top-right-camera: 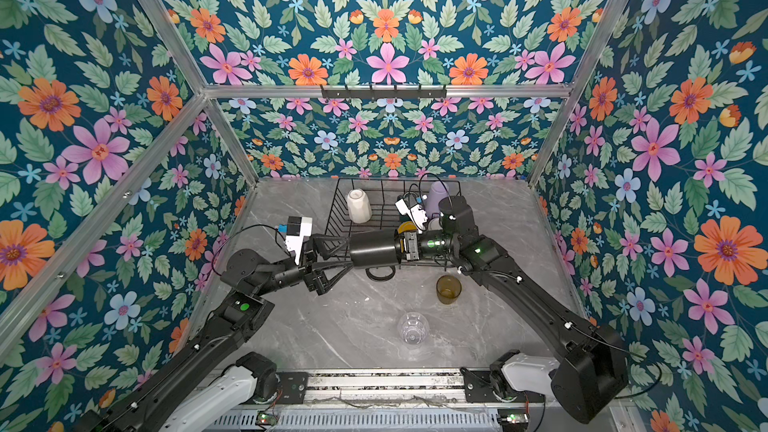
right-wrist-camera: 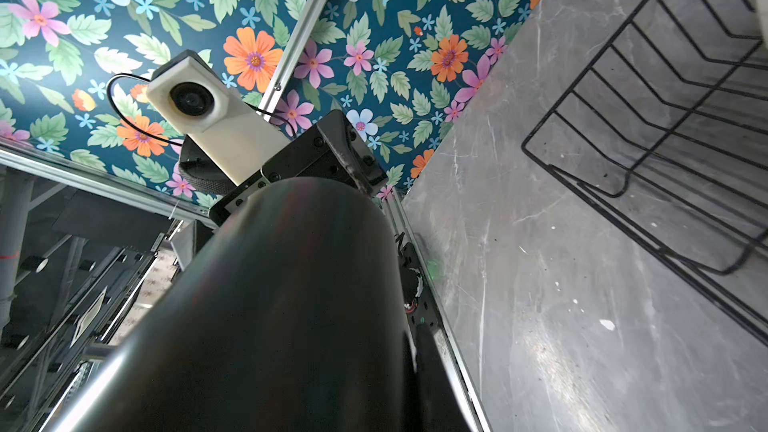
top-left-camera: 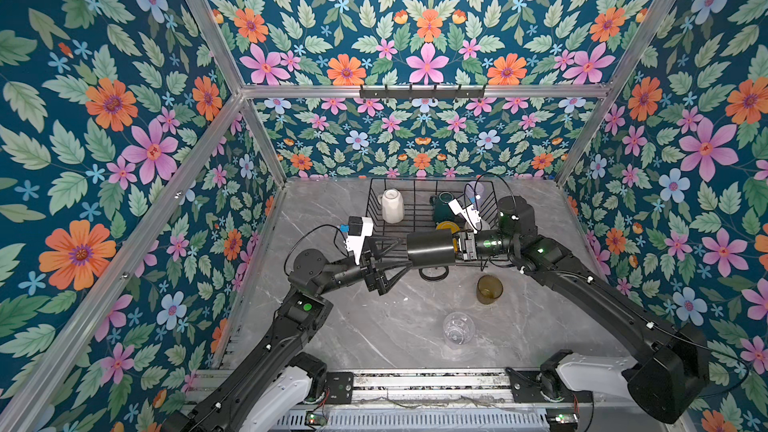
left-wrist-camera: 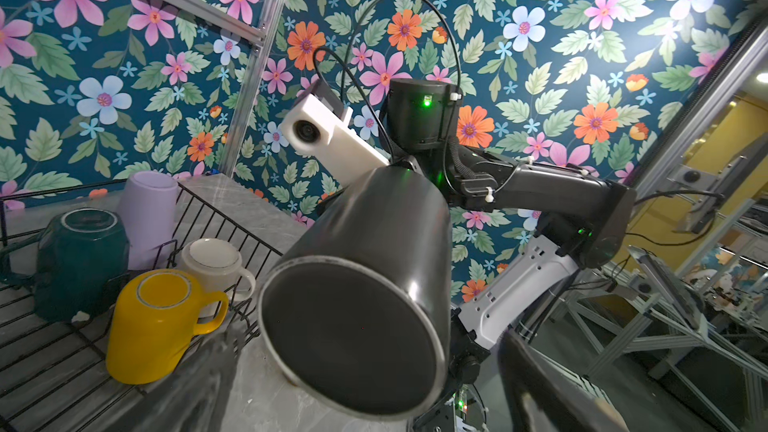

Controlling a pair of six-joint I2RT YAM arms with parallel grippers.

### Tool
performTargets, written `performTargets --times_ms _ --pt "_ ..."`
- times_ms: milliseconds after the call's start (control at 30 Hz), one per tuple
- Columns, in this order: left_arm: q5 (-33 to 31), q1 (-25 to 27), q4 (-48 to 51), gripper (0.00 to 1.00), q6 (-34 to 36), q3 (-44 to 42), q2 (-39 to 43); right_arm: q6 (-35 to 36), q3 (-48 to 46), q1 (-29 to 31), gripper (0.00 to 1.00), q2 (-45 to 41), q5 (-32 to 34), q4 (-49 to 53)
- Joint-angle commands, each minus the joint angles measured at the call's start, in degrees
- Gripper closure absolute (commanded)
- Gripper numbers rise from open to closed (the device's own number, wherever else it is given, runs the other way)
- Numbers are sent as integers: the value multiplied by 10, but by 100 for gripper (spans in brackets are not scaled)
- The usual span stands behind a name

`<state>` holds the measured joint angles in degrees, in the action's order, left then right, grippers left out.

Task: Load the cups into the dish rack
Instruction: 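Close the left gripper on the black mug's body beside the right gripper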

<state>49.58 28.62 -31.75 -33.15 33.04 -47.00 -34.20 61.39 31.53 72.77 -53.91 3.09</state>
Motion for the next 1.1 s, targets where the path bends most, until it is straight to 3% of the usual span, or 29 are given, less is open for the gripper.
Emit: performTargets --times_ms 0,1067 --pt "19 3 -44 1 -16 -1 -1 5 11 11 100 10 -28 -50" --pt "14 54 -67 2 -15 12 -46 -46 28 67 100 71 -64 -160"
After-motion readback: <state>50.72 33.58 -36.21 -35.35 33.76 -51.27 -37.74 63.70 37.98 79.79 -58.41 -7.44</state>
